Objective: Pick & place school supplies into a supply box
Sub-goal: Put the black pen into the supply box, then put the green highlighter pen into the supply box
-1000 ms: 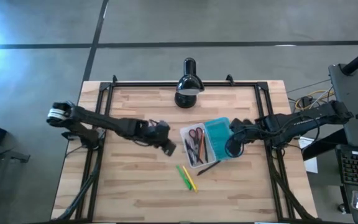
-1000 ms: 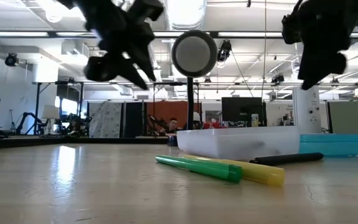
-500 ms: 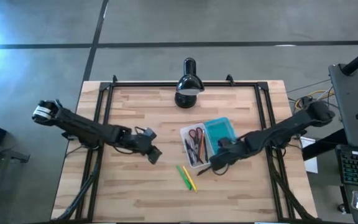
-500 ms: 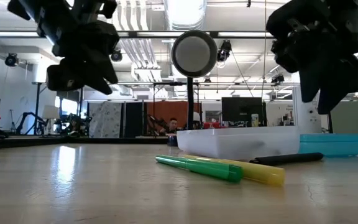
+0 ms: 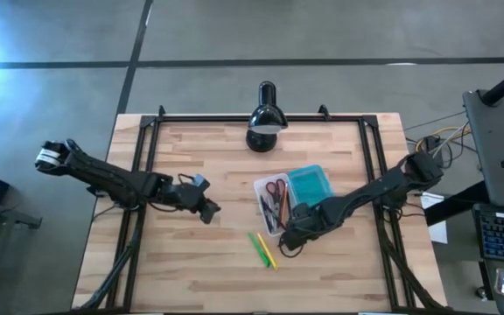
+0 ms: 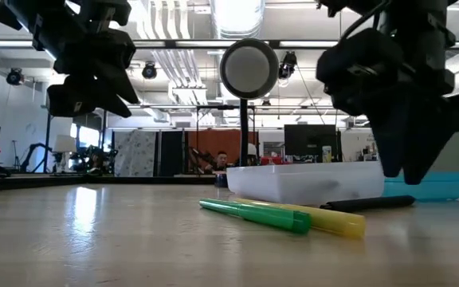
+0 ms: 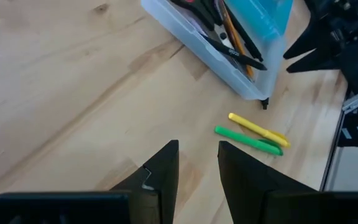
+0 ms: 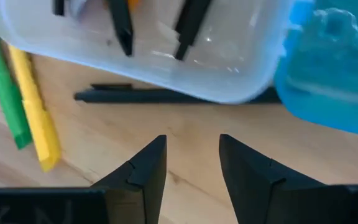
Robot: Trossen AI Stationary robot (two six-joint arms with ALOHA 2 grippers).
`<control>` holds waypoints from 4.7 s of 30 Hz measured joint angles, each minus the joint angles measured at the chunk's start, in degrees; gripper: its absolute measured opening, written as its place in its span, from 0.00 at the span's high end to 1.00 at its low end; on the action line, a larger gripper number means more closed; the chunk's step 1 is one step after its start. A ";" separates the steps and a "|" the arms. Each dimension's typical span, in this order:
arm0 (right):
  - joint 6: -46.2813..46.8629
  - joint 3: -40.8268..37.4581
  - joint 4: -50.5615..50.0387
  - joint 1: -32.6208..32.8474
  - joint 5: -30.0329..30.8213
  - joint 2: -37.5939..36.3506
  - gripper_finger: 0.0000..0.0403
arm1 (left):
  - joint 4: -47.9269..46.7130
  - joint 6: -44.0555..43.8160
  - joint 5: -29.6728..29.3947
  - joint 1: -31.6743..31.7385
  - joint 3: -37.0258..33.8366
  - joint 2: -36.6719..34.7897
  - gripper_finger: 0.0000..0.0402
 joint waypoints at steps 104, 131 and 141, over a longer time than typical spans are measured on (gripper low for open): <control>-40.48 -6.03 16.07 -22.56 2.54 -6.79 0.64 | 1.25 -0.53 -1.16 3.60 0.04 0.12 0.76; -50.48 -23.06 11.13 -17.40 15.35 -44.72 0.57 | 12.07 -24.02 5.50 3.58 0.04 7.93 0.76; -50.96 -28.90 10.98 -20.65 11.30 -50.79 0.58 | 8.39 9.61 16.37 -0.98 15.73 20.32 0.76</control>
